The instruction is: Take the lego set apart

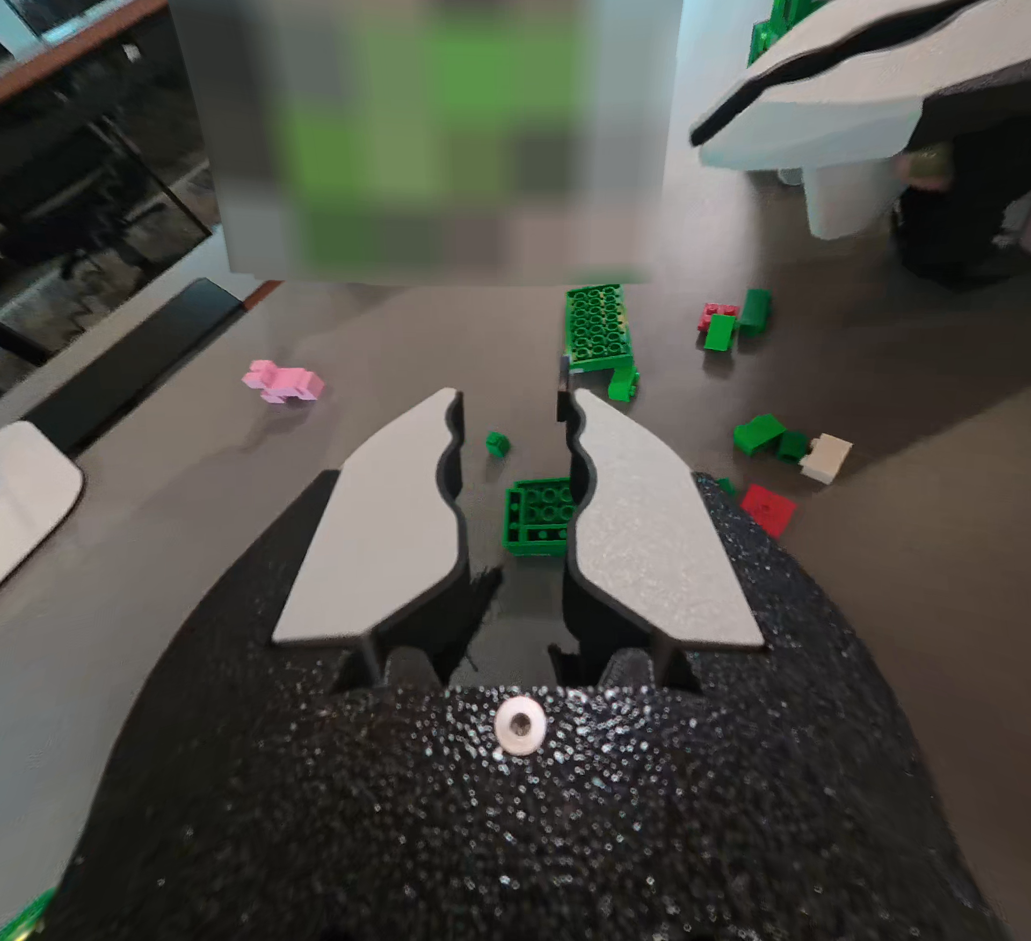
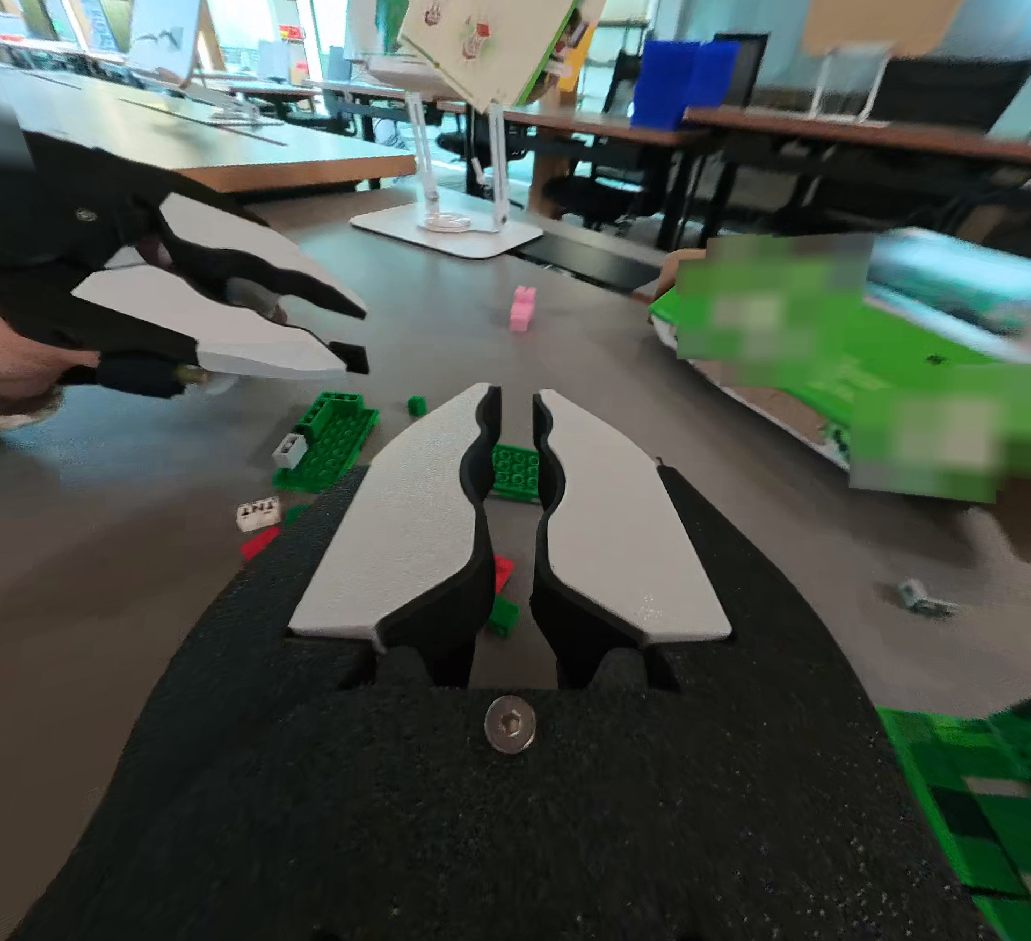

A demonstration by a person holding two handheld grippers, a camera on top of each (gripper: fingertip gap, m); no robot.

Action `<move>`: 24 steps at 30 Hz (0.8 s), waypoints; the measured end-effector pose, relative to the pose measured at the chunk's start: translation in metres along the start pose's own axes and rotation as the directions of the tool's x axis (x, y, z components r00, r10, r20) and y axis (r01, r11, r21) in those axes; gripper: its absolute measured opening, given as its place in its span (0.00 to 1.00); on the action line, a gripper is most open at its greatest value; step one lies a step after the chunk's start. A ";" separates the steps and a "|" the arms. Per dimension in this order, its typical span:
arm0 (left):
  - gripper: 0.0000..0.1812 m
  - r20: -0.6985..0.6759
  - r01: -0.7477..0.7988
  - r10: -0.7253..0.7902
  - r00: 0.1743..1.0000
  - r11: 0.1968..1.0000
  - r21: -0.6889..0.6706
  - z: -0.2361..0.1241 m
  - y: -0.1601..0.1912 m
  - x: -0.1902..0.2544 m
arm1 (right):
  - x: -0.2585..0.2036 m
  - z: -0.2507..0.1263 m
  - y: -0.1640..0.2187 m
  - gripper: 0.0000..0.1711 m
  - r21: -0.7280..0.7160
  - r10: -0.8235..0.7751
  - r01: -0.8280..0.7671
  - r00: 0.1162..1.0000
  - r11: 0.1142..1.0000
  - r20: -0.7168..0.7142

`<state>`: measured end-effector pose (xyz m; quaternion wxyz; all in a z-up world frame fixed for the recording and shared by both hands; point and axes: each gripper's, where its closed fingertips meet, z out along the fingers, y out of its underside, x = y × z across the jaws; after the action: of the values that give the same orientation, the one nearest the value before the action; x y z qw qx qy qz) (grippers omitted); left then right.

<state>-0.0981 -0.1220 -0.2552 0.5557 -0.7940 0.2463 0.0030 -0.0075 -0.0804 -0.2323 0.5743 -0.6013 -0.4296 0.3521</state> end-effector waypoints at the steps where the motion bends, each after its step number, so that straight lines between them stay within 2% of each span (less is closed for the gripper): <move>1: 0.21 0.008 0.003 -0.003 1.000 1.000 0.015 -0.002 -0.002 -0.004 | 0.001 -0.001 -0.002 0.05 0.008 -0.028 0.028 0.999 1.000 -0.017; 4: 0.27 -0.049 0.024 -0.022 0.999 0.999 0.045 -0.002 -0.013 -0.001 | 0.005 -0.007 -0.015 0.04 0.083 -0.117 0.124 0.989 0.989 -0.087; 6: 0.27 -0.120 -0.006 0.008 0.993 1.000 0.016 0.006 -0.018 0.013 | 0.005 -0.010 -0.021 0.02 0.120 -0.174 0.189 0.977 0.974 -0.125; 10: 0.34 -0.201 -0.087 0.051 0.978 0.981 -0.173 0.042 -0.008 0.032 | 0.002 -0.011 -0.021 0.00 0.131 -0.239 0.256 0.962 0.958 -0.136; 15: 0.34 -0.267 -0.067 -0.036 0.963 0.928 -0.365 0.077 0.008 0.039 | 0.003 -0.016 -0.027 0.00 0.174 -0.240 0.265 0.959 0.948 -0.154; 19: 0.27 -0.281 -0.088 -0.048 0.958 0.888 -0.451 0.089 0.022 0.038 | 0.006 -0.020 -0.031 0.00 0.205 -0.214 0.246 0.963 0.947 -0.164; 22: 0.21 -0.332 -0.085 -0.078 0.940 0.890 -0.449 0.090 0.021 0.044 | 0.006 -0.020 -0.030 0.00 0.205 -0.206 0.234 0.967 0.950 -0.152; 24: 0.19 -0.324 -0.118 -0.028 0.946 0.899 -0.422 0.092 0.020 0.039 | 0.005 -0.019 -0.029 0.00 0.198 -0.211 0.237 0.967 0.951 -0.146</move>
<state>-0.0467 -0.0614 -0.3184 0.3159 -0.8818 0.3453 -0.0583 0.0084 -0.0841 -0.2014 0.6975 -0.5037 -0.4184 0.2910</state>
